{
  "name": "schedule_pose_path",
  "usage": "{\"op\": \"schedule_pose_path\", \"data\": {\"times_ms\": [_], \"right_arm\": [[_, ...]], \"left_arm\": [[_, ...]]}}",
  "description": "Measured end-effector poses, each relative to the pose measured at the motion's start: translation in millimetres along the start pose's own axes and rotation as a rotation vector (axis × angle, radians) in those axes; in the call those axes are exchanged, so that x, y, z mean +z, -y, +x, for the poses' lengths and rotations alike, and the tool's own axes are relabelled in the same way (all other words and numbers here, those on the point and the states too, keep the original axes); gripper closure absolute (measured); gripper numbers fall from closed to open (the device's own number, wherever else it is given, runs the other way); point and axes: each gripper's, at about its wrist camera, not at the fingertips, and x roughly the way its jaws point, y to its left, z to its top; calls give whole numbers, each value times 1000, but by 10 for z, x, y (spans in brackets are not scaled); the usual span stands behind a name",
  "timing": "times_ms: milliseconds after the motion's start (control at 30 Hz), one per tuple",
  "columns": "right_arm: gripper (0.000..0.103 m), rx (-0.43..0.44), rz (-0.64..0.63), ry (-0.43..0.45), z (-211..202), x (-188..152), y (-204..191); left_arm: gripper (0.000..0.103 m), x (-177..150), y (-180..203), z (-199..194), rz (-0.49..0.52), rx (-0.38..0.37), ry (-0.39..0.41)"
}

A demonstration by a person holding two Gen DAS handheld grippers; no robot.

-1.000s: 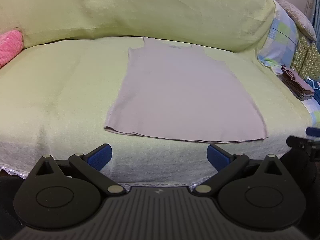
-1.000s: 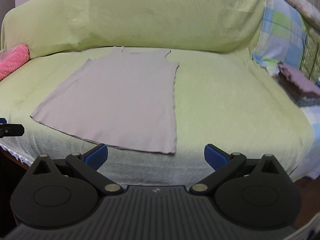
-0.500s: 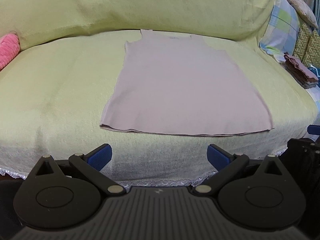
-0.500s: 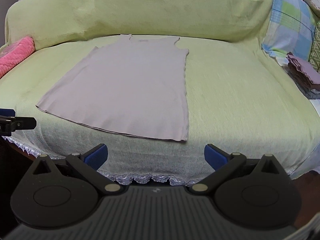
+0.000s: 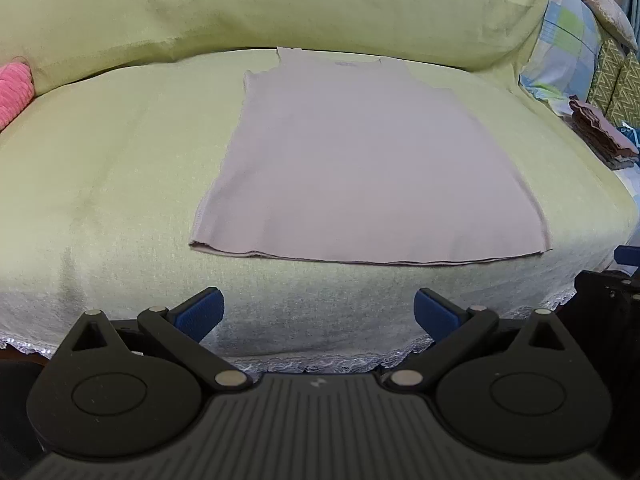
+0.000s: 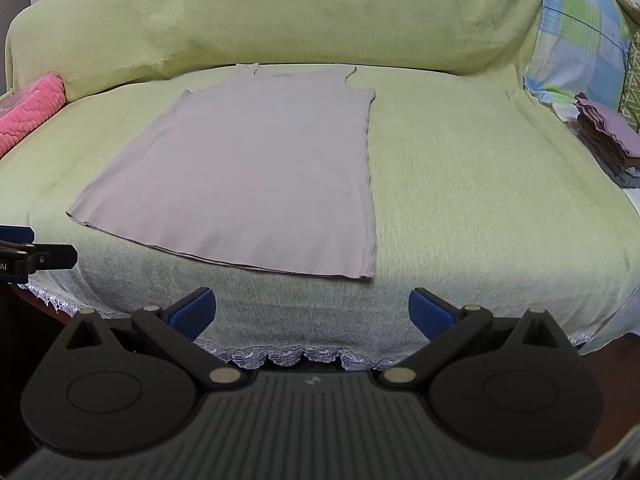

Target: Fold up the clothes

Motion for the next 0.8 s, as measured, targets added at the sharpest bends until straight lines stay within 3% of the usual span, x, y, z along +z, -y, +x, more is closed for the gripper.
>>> {"op": "schedule_pose_path", "data": {"times_ms": [800], "right_arm": [[1, -3, 13, -12, 59, -22, -24]], "left_arm": [[1, -11, 15, 13, -5, 16, 17]]}}
